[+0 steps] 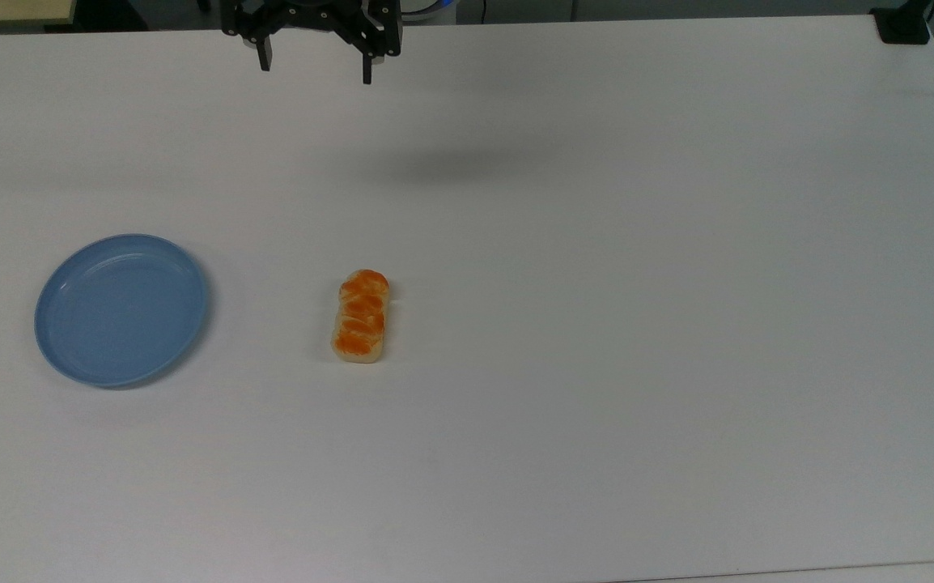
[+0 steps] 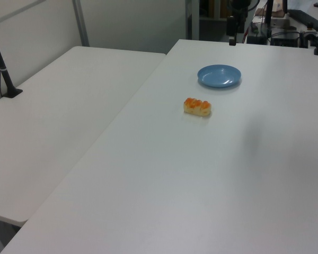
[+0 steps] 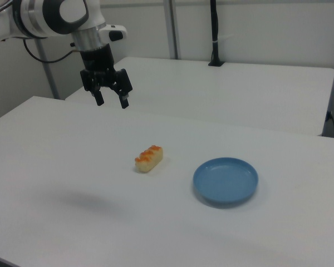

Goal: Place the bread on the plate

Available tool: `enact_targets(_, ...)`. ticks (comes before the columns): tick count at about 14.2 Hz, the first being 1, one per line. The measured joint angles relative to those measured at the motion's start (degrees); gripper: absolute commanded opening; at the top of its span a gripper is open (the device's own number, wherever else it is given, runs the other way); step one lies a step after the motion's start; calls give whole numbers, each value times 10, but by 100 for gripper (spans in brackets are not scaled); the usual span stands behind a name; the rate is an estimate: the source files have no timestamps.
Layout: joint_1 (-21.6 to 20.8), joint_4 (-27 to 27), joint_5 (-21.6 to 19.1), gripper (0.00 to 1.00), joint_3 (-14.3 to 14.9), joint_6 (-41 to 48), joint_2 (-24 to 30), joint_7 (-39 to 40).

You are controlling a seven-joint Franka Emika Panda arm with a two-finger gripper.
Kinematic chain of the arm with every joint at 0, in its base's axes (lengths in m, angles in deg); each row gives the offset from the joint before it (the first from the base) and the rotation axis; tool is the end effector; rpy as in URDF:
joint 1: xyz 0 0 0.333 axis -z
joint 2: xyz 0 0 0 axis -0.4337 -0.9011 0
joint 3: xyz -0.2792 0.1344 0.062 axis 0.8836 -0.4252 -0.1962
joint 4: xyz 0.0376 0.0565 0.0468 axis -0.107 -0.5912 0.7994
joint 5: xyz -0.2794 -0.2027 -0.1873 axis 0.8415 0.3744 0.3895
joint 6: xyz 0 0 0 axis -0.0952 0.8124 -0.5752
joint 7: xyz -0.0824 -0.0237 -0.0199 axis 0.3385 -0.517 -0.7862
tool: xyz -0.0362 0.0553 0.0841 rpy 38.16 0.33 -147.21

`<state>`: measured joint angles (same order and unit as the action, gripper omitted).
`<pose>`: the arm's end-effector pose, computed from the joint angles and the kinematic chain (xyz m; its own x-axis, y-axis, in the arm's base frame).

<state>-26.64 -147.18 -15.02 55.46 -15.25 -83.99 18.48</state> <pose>0.5868 -0.0103 0.5957 0.9994 -0.0346 0.0015 -0.0345 -0.9927 0.1154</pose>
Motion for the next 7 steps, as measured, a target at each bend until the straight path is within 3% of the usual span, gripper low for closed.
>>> enact_targets(7, 0, -5, -12, 100, 0, 0, -5, 0)
